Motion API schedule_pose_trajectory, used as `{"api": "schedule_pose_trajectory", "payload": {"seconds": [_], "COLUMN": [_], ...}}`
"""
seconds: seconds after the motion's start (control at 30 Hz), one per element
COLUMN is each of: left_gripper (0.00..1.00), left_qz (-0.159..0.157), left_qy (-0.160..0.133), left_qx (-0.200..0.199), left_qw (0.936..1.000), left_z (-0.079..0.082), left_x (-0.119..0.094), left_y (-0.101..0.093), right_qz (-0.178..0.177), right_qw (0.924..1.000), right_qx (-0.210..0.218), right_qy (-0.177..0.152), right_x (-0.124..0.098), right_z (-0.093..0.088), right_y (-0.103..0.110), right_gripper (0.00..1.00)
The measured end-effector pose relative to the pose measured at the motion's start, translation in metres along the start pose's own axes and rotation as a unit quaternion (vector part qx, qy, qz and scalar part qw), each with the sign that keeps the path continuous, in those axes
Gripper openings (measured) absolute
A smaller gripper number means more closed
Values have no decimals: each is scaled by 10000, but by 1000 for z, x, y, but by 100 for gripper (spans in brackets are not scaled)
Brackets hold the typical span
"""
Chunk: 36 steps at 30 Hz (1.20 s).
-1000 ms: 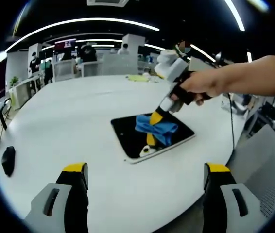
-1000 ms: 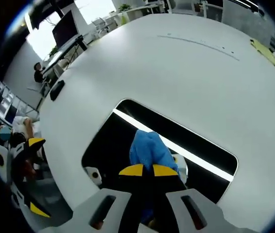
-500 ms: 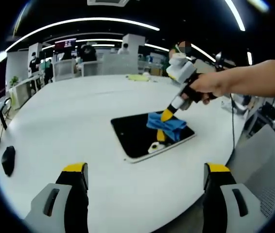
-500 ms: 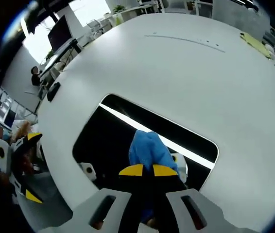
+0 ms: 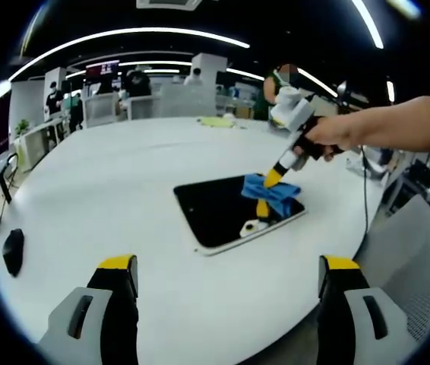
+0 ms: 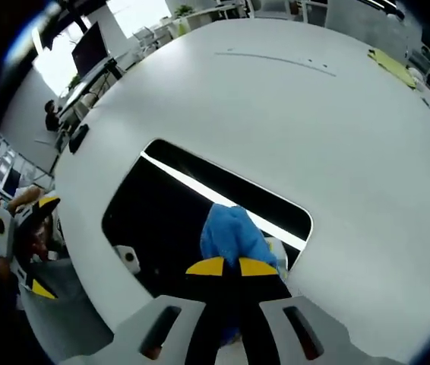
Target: Wipe the mirror surface with the cleaning cloth until all visible marks leave the cleaned area.
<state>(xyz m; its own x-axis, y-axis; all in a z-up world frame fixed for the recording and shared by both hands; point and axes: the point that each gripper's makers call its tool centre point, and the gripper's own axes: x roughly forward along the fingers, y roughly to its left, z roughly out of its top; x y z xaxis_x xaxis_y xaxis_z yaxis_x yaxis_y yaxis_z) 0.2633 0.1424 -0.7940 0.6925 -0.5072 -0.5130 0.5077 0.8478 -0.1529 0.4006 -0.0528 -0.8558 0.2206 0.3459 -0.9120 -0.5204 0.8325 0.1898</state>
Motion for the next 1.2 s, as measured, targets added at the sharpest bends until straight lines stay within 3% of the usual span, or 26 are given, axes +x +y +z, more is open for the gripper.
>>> {"api": "schedule_pose_trajectory", "payload": {"seconds": [1.2], "left_gripper": [99], "left_qz": [-20], "left_qy": [23], "left_qx": [90], "left_qw": [10000], "left_z": [-1], "left_x": [0], "left_y": [-1], "right_qz": [-148], "right_qw": [9992], "right_qx": [374], "right_qy": [-40], "right_x": [-12], "right_z": [-13], "right_y": [-24], "right_gripper": [0]}}
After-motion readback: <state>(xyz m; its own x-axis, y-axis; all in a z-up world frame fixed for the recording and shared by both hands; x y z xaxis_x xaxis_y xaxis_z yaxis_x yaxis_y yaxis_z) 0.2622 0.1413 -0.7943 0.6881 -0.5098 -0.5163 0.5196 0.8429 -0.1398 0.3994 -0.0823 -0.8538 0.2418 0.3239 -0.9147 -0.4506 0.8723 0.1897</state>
